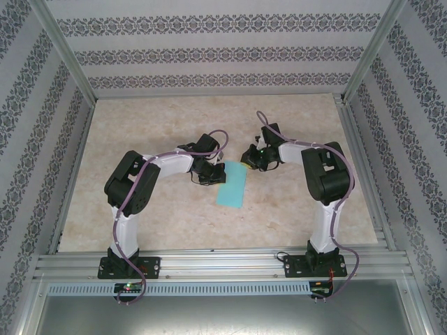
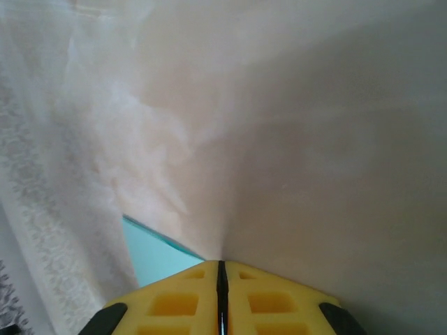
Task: Fold a paper plane with a square sheet of paper (pick it up from the middle)
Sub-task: First fold the paper in half at the center of the table, then fold the triangle a second time at the center of the table.
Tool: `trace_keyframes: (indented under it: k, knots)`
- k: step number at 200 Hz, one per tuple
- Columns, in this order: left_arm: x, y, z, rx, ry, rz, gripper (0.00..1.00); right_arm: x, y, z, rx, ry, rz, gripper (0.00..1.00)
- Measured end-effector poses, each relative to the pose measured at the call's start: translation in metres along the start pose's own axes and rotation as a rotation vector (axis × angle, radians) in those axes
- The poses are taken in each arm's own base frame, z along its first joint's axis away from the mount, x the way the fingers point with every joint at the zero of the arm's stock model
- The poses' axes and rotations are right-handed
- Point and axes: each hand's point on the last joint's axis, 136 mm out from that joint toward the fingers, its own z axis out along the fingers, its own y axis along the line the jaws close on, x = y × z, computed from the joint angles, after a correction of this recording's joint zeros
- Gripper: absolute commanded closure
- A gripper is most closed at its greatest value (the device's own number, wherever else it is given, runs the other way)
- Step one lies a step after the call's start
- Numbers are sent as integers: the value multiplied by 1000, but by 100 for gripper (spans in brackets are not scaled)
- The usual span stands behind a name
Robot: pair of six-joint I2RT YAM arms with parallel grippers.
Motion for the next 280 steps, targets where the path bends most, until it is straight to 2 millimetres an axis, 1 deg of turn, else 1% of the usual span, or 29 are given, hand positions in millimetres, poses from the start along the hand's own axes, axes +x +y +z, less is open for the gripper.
trace_keyframes:
  k: [20, 28, 42, 49, 57, 64, 76, 84, 98, 102, 108, 119, 127, 139, 152, 163, 178, 195, 209, 224, 248, 261, 280]
  knots:
    - [0, -1, 0, 3, 2, 0, 99, 0, 1, 0, 13, 1, -10, 90]
    - [1, -1, 0, 5, 5, 0, 97, 0, 1, 0, 22, 1, -16, 89]
    - [2, -2, -1, 9, 13, -3, 88, 1, 2, 0, 30, 6, -21, 87]
    - [3, -2, -1, 10, 17, -1, 85, 3, 4, -2, 33, 10, -23, 86]
    - [4, -4, -5, 9, 17, 1, 83, 4, 5, -6, 39, 11, -24, 84]
    - [4, -6, -10, 8, 13, 5, 80, 5, 8, -12, 42, 8, -33, 80]
    - [2, -13, -27, 6, -17, 23, 77, 5, 19, -27, 40, -16, -58, 76]
    - [0, -21, -43, 11, -54, 41, 77, 5, 32, -43, 26, -47, -85, 71]
    - [-1, -35, -79, 24, -142, 77, 75, 9, 56, -75, -6, -119, -150, 62]
    - [1, -38, -90, 29, -170, 88, 75, 12, 62, -83, -12, -139, -172, 61]
    - [5, -41, -106, 33, -208, 100, 75, 18, 72, -97, -27, -167, -201, 60]
    - [15, -42, -131, 38, -265, 118, 75, 33, 84, -115, -45, -203, -246, 54]
    - [23, -39, -142, 34, -293, 124, 75, 45, 88, -124, -50, -221, -275, 49]
    - [35, -29, -152, 14, -315, 121, 75, 63, 85, -132, -40, -234, -306, 45]
    - [48, -15, -154, -15, -308, 107, 76, 81, 75, -133, -19, -229, -323, 44]
    - [58, -2, -153, -39, -294, 86, 75, 92, 60, -132, 7, -228, -319, 44]
    - [67, 17, -159, -63, -290, 50, 75, 99, 41, -132, 44, -236, -302, 44]
    - [69, 34, -174, -65, -316, -2, 73, 102, 29, -132, 64, -251, -297, 44]
    - [64, 43, -190, -53, -357, -43, 72, 106, 26, -131, 65, -268, -310, 45]
    - [61, 47, -199, -43, -380, -67, 72, 108, 29, -131, 56, -271, -326, 44]
    - [65, 47, -198, -29, -358, -77, 71, 107, 34, -127, 50, -253, -330, 44]
    - [67, 46, -198, -17, -350, -88, 70, 104, 40, -121, 51, -220, -323, 44]
    - [68, 46, -197, -5, -342, -108, 66, 99, 47, -109, 49, -177, -312, 45]
